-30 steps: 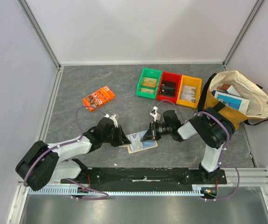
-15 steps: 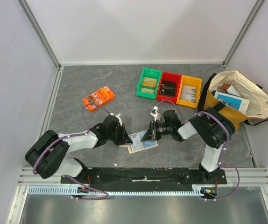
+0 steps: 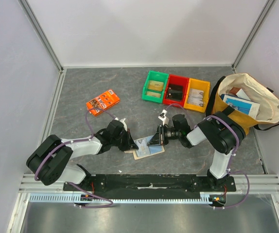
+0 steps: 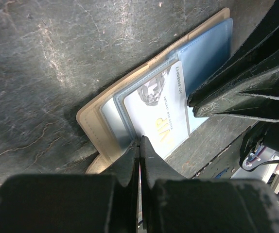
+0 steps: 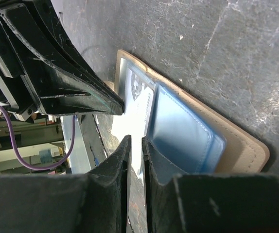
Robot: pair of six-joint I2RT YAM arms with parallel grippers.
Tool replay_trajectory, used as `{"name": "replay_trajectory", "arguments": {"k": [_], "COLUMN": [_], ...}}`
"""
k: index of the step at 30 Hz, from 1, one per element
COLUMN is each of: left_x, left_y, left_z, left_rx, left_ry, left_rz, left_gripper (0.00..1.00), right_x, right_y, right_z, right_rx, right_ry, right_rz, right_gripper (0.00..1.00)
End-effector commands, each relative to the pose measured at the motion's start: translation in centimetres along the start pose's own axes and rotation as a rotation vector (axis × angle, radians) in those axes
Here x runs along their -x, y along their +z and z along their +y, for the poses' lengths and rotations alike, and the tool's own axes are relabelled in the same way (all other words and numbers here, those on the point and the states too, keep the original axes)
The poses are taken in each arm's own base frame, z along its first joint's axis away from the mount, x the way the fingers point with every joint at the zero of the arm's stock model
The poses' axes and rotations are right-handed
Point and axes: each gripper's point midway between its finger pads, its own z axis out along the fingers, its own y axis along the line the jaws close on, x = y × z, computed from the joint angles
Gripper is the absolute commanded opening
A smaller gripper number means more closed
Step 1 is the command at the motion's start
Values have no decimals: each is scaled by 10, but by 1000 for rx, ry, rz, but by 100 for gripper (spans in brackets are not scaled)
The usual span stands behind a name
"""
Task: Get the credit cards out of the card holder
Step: Remove the credit card from the card holder.
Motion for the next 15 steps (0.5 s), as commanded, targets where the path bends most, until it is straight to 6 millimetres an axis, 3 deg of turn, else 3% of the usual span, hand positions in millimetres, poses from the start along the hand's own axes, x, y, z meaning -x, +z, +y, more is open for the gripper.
{"name": "replay_trajectory", "arguments": {"k": [1,8,15], "left_x": [-9,-9,-10], "left_y": [4,4,6], "left_z": [17,17,17], "left_rx": [67,64,60], "left_ry": [2,2,1], "left_rz": [22,21,32], "left_gripper": [2,2,2], "right_x": [4,5,1], "right_y": [0,-7,-2], "right_z": [7,-29,-15], "right_rx": [36,-198,-104], "right_ry": [-27,-59,-57], "right_rz": [-7,3,15], "right_gripper": [21,24,24]}}
